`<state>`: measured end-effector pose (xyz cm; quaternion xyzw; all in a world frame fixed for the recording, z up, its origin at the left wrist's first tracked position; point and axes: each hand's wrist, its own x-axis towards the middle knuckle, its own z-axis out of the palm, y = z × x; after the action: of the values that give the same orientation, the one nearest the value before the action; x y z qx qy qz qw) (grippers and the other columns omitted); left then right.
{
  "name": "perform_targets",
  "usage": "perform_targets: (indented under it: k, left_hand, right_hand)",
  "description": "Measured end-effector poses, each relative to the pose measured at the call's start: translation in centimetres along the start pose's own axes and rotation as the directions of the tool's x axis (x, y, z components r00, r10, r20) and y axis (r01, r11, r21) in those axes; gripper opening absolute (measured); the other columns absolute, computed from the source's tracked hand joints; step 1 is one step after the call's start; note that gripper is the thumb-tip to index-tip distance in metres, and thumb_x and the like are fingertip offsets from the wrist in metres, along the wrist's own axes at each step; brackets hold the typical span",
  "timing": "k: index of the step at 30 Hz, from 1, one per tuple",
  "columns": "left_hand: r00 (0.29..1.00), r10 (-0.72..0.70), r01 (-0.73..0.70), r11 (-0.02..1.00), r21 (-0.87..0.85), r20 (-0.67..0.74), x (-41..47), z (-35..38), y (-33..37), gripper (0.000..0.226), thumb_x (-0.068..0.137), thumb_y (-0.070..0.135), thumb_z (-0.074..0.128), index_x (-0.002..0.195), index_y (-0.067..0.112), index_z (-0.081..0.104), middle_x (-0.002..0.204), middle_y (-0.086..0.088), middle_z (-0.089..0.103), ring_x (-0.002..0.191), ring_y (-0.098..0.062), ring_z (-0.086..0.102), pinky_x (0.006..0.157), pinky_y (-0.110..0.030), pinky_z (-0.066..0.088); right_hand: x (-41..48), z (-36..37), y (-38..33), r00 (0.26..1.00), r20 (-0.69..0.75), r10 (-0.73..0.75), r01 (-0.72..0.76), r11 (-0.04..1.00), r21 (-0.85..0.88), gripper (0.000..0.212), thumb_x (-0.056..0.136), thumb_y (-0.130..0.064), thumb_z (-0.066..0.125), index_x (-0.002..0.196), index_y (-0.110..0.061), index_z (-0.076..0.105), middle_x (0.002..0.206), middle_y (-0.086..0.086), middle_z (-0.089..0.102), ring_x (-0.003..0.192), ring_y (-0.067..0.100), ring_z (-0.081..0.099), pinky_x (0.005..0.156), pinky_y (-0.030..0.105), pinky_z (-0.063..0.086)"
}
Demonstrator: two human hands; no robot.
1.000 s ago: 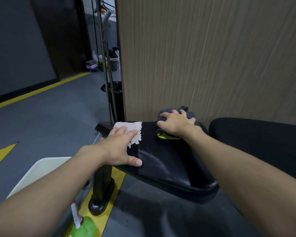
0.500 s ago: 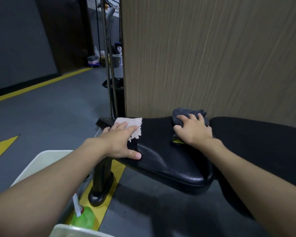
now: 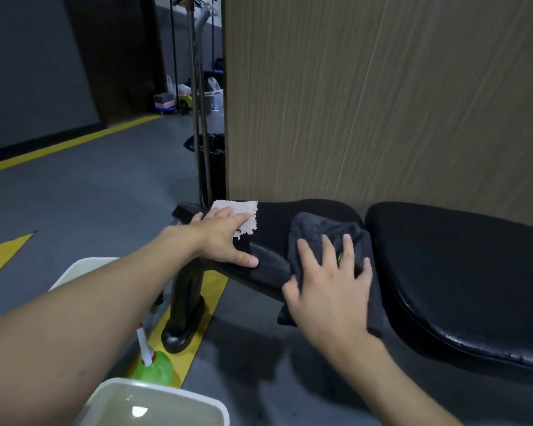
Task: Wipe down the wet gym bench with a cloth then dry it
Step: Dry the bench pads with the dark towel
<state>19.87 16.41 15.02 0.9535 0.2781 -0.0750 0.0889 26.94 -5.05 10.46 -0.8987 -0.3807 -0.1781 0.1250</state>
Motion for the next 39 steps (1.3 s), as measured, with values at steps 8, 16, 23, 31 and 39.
perform_targets:
  k: [8,16,23,31,39]
  left_hand:
    - [0.997,-0.068,0.022,0.779,-0.627,-0.049,-0.1,-1.3,0.3,0.033,0.098,0.041,0.024,0.101,0.028,0.053,0.103,0.003,0.053,0.101,-0.017,0.049,0.094,-0.038,0.039]
    - [0.989,-0.097,0.056,0.943,-0.328,-0.112,0.9,0.7,0.0,0.046,0.094,0.051,0.013,0.101,0.032,0.054,0.130,0.003,0.052,0.133,-0.024,0.037,0.113,-0.055,0.019]
    - [0.964,0.020,-0.027,0.999,-0.024,-0.266,1.2,1.8,3.5,0.052,0.094,0.064,0.021,0.140,0.050,0.039,0.152,0.000,0.035,0.141,-0.025,0.026,0.109,-0.056,0.023]
    - [0.996,0.013,-0.012,1.000,0.014,-0.090,2.0,0.0,3.9,0.072,0.077,0.086,0.035,0.141,0.053,0.034,0.150,-0.004,0.032,0.139,-0.032,0.028,0.109,-0.054,0.030]
    - [0.998,0.020,-0.021,1.000,-0.014,-0.066,2.4,0.3,4.0,0.076,0.072,0.085,0.046,0.140,0.054,0.032,0.144,-0.001,0.031,0.136,-0.027,0.027,0.108,-0.052,0.030]
  right_hand:
    - [-3.0,4.1,-6.8,0.939,0.069,-0.337,0.343,0.931,-0.123,0.066,0.084,-0.031,0.048,0.149,-0.029,0.040,0.160,0.019,0.025,0.147,0.042,0.012,0.105,0.079,0.006]
    - [-5.1,2.1,1.4,0.954,-0.140,-0.267,0.263,0.964,-0.043,0.068,0.067,-0.018,0.060,0.133,-0.032,0.059,0.146,0.015,0.049,0.140,0.045,0.035,0.107,0.068,0.026]
    - [-1.7,-1.2,2.7,0.987,0.077,0.141,-0.155,0.964,0.215,0.066,0.078,-0.031,0.045,0.143,-0.036,0.045,0.161,0.013,0.022,0.150,0.038,0.006,0.115,0.061,0.022]
    - [10.2,-0.4,3.8,0.907,0.370,0.204,-0.300,0.927,0.224,0.058,0.090,-0.046,0.040,0.146,-0.037,0.033,0.164,0.013,0.008,0.149,0.040,-0.002,0.114,0.065,0.010]
    - [20.4,2.1,5.9,0.854,0.513,0.088,-0.259,0.926,0.273,0.053,0.081,-0.048,0.041,0.133,-0.054,0.046,0.151,0.005,0.037,0.142,0.035,0.022,0.112,0.056,0.024]
